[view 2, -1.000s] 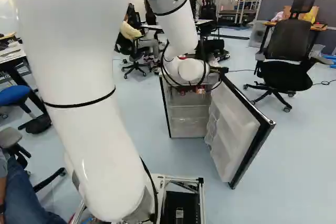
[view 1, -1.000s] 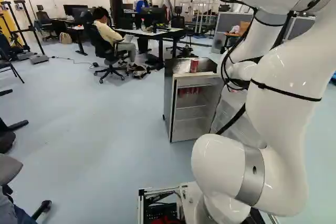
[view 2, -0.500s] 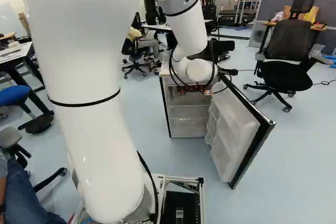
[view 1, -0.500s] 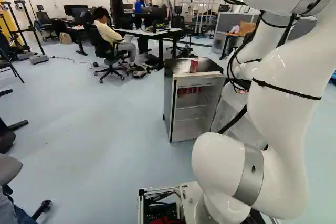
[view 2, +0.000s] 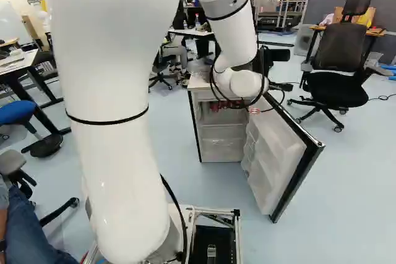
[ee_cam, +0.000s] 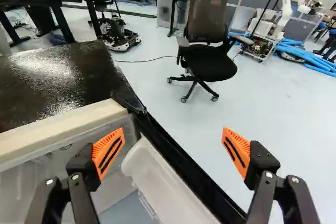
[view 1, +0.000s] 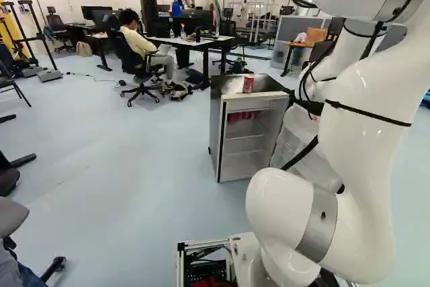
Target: Grab a drink from the fridge
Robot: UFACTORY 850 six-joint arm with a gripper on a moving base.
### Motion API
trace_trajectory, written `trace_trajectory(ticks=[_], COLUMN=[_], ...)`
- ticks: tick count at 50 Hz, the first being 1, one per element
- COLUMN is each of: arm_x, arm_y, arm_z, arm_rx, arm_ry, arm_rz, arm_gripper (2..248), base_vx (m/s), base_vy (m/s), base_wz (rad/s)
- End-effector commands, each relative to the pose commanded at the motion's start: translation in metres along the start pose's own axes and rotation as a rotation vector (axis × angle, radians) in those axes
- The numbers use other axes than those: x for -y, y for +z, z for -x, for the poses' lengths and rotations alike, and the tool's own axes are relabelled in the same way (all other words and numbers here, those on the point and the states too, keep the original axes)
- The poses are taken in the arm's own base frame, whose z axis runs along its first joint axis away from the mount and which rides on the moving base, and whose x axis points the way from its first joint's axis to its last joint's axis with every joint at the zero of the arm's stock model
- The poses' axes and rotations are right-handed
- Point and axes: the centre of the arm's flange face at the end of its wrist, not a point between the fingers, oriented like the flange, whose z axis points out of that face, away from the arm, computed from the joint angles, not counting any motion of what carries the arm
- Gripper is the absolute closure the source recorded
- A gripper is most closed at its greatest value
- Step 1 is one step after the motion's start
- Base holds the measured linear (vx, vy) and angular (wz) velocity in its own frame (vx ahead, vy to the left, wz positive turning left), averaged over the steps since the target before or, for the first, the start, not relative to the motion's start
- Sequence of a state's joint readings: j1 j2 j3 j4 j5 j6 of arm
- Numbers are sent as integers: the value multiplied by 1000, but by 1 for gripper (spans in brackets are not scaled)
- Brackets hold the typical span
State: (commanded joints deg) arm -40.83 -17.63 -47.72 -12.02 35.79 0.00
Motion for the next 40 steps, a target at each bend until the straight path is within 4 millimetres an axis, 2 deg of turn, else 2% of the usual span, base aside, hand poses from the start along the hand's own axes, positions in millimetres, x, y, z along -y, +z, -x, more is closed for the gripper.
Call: trace_trajectory(ticks=[40], arm_x=[-63], arm_y=[14], arm_z=[-26], arm_rx=[24], arm_ry=[64], arm_rz=[117], arm_gripper=[3], base_vx=[0], base_vy=[0], base_wz=[0])
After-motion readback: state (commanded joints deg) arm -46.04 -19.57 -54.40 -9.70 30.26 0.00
